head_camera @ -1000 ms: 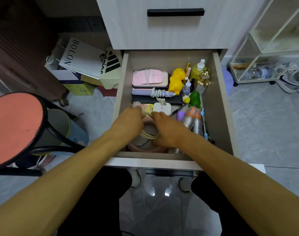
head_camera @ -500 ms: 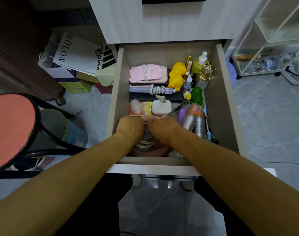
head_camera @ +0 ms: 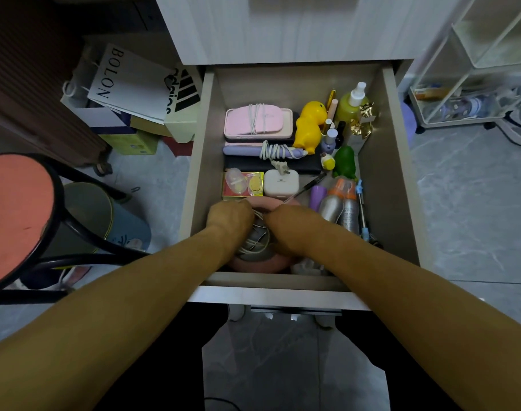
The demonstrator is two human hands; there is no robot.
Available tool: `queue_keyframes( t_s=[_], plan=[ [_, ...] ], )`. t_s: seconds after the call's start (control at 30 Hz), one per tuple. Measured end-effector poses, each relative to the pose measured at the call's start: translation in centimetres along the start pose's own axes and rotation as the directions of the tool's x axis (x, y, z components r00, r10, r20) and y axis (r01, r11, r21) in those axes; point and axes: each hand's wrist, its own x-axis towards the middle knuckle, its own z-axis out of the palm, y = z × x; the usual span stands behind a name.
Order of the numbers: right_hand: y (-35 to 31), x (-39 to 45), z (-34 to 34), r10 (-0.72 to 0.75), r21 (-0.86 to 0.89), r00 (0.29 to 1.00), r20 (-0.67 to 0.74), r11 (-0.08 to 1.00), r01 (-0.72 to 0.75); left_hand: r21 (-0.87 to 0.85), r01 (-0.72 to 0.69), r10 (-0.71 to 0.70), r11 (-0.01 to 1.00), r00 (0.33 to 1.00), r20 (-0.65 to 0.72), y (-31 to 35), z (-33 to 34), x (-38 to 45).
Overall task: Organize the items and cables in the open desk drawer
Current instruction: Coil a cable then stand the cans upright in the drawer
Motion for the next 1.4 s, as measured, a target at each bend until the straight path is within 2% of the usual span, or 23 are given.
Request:
queue_keyframes(
  t_s=[0.13,0.33,0.5,0.63,0.83,0.93,1.0,1.13,1.2,1.4],
  plan=[
    [-0.8,-1.3,-1.3,-0.035,-0.179,0.999,0.02,0.983,0.038,0.007,-0.006,0.005,1.0,1.0,0.009,-0.2,-0.1,0.0],
    [-1.3,-1.6,-2.2,-0.178,-0.346,0.977,0.115,0.915,0.207,-0.021,-0.036,0.037,0.999,0.998,0.053,-0.1,-0.3,-0.2],
    [-1.2,-1.3,-1.9,-0.164,-0.282,0.979,0.117,0.94,0.191,-0.054,-0.025,0.029,0.998,0.996,0.085,-0.1,-0.3,-0.4],
    [-0.8,-1.6,-1.2,-0.178,-0.113,0.982,0.061,0.976,0.184,-0.039,-0.062,0.066,0.997,0.992,0.111,0.3,-0.7,-0.7],
    [-0.9,-1.4,-0.7,-0.144,-0.169,0.971,0.19,0.97,0.177,0.082,-0.258,0.236,0.963,0.948,0.214,0.1,-1.4,-0.8],
    [-0.5,-1.2,-0.2,-0.167,-0.243,0.965,0.202,0.946,0.215,0.11,-0.315,0.291,0.943,0.938,0.188,-0.5,-1.3,-1.6],
    [-0.2,-1.1,0.1,-0.166,-0.228,0.966,0.198,0.951,0.21,0.069,-0.3,0.289,0.952,0.948,0.133,-0.9,-0.6,-2.3],
    [-0.1,-0.9,-0.1,-0.162,-0.136,0.979,0.122,0.975,0.178,-0.224,-0.166,0.223,0.96,0.94,0.259,-1.2,0.1,-2.1],
    [-0.1,-1.0,-0.4,-0.15,-0.136,0.983,0.101,0.977,0.163,-0.222,-0.149,0.205,0.964,0.944,0.258,-1.0,-0.1,-1.7],
    [0.4,-1.9,-0.3,-0.176,-0.243,0.979,0.103,0.95,0.196,-0.071,-0.16,0.169,0.985,0.973,0.157,-0.6,-0.8,-1.4]
  ],
)
